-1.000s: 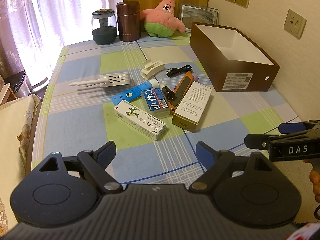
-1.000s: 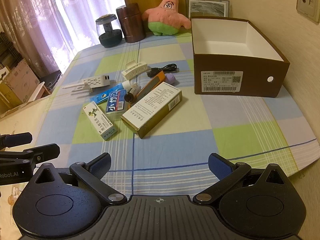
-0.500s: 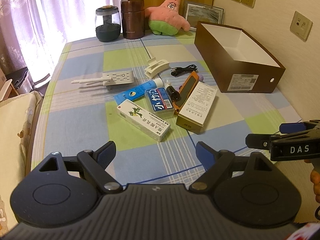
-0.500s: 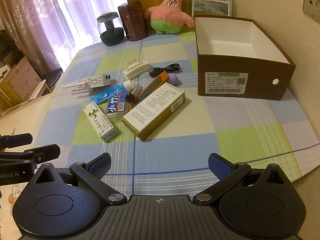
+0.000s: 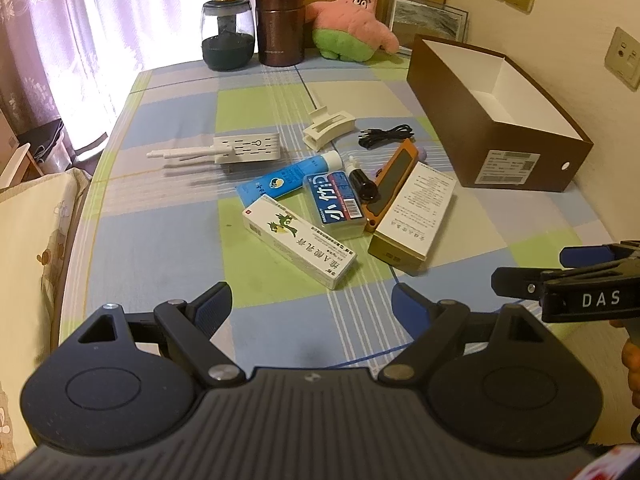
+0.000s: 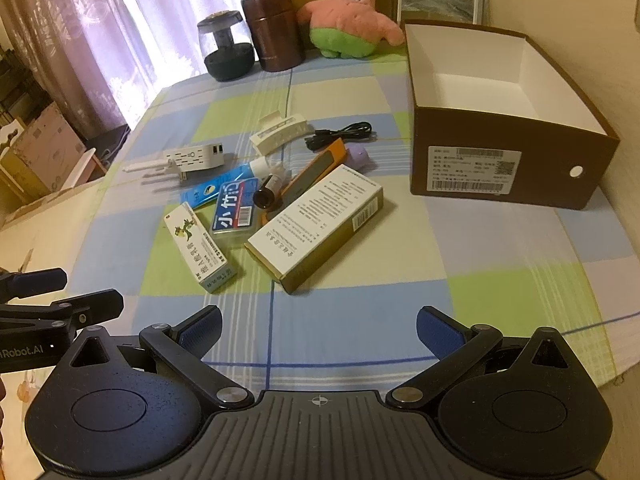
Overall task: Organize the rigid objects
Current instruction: 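Lower the right gripper onto the white medicine box and close it while the left gripper approaches the blue box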
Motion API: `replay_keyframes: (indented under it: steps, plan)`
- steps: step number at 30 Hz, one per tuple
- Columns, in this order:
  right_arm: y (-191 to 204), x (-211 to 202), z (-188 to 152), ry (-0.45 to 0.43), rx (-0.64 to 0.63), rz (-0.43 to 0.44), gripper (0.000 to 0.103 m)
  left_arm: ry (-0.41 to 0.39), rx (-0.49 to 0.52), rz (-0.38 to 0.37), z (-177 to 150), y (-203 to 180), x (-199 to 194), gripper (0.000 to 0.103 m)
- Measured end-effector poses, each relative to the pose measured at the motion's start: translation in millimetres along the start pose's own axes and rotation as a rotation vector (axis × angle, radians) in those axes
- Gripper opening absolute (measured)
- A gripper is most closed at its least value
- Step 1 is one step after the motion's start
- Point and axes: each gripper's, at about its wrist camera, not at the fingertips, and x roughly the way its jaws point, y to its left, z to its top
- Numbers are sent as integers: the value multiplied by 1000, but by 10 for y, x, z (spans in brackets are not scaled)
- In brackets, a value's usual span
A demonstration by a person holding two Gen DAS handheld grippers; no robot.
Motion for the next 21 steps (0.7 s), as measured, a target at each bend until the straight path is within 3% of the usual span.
replay_keyframes:
  steps: [21]
  plan:
    - [10,637,365,79,-21,32,101,83,-24,11,197,55,659,85]
